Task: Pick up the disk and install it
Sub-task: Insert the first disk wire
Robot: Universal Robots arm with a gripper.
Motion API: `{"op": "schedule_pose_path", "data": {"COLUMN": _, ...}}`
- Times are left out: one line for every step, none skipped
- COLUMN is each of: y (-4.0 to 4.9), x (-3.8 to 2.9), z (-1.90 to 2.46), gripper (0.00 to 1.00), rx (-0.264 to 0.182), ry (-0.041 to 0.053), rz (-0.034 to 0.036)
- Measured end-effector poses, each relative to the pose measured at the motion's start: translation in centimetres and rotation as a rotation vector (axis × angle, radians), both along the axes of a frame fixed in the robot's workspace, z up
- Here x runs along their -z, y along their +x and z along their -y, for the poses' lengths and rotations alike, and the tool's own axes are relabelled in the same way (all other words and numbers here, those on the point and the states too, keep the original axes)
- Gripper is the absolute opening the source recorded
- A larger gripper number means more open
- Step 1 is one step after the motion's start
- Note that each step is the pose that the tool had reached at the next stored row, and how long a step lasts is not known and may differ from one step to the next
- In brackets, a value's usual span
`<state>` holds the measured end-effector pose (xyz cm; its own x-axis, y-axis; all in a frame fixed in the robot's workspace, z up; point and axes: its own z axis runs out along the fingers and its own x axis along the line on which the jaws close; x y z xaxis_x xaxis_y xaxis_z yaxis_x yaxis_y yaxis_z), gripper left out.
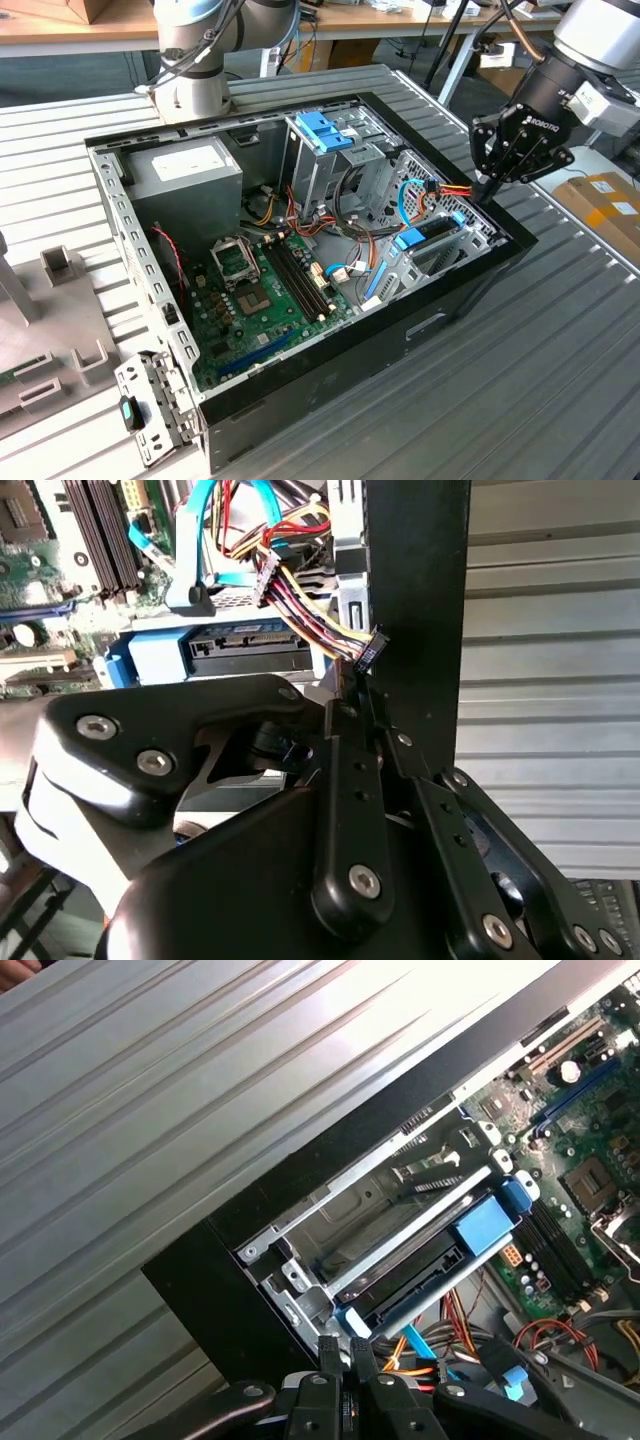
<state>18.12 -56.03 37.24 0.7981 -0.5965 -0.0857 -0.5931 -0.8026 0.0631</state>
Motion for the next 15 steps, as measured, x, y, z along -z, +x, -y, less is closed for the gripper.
{"op": "schedule_pose_path", "data": {"y": 0.0, "x": 0.02, "z": 0.0, "gripper": 0.16, "rx": 0.027, "ry": 0.0002, "rz": 0.0}}
{"op": "schedule_pose_path", "data": {"y": 0.0, "x": 0.03, "z": 0.0, "gripper": 0.16, "rx": 0.061, "ry": 0.0001, "rz": 0.0}}
{"op": "schedule_pose_path", "data": {"y": 0.0, "x": 0.04, "z": 0.0, "gripper": 0.16, "rx": 0.084, "ry": 0.0002, "rz": 0.0}}
{"op": "schedule_pose_path", "data": {"y": 0.0, "x": 0.04, "z": 0.0, "gripper": 0.16, "rx": 0.102, "ry": 0.0002, "rz": 0.0}}
{"op": "schedule_pose_path", "data": {"y": 0.0, "x": 0.05, "z": 0.0, "gripper": 0.16, "rx": 0.132, "ry": 0.0003, "rz": 0.0}}
{"op": "schedule_pose_path", "data": {"y": 0.0, "x": 0.05, "z": 0.0, "gripper": 0.16, "rx": 0.155, "ry": 0.0002, "rz": 0.0}}
{"op": "schedule_pose_path", "data": {"y": -0.02, "x": 0.06, "z": 0.0, "gripper": 0.16, "rx": 0.17, "ry": 0.0003, "rz": 0.0}}
{"op": "schedule_pose_path", "data": {"y": -0.07, "x": 0.07, "z": 0.01, "gripper": 0.16, "rx": 0.177, "ry": 0.0004, "rz": 0.0}}
{"op": "schedule_pose_path", "data": {"y": -0.12, "x": 0.07, "z": 0.01, "gripper": 0.16, "rx": 0.183, "ry": 0.0004, "rz": 0.0}}
{"op": "schedule_pose_path", "data": {"y": -0.18, "x": 0.07, "z": 0.01, "gripper": 0.16, "rx": 0.189, "ry": 0.0003, "rz": 0.0}}
{"op": "schedule_pose_path", "data": {"y": -0.28, "x": 0.08, "z": 0.01, "gripper": 0.16, "rx": 0.204, "ry": 0.0002, "rz": 0.0001}}
{"op": "schedule_pose_path", "data": {"y": -0.34, "x": 0.1, "z": 0.01, "gripper": 0.16, "rx": 0.222, "ry": 0.0004, "rz": 0.0}}
{"op": "schedule_pose_path", "data": {"y": -0.37, "x": 0.1, "z": 0.01, "gripper": 0.16, "rx": 0.231, "ry": 0.0004, "rz": 0.0}}
{"op": "schedule_pose_path", "data": {"y": -0.42, "x": 0.1, "z": 0.0, "gripper": 0.16, "rx": 0.245, "ry": 0.0003, "rz": 0.0}}
{"op": "schedule_pose_path", "data": {"y": -0.46, "x": 0.11, "z": 0.0, "gripper": 0.16, "rx": 0.255, "ry": 0.0004, "rz": 0.0}}
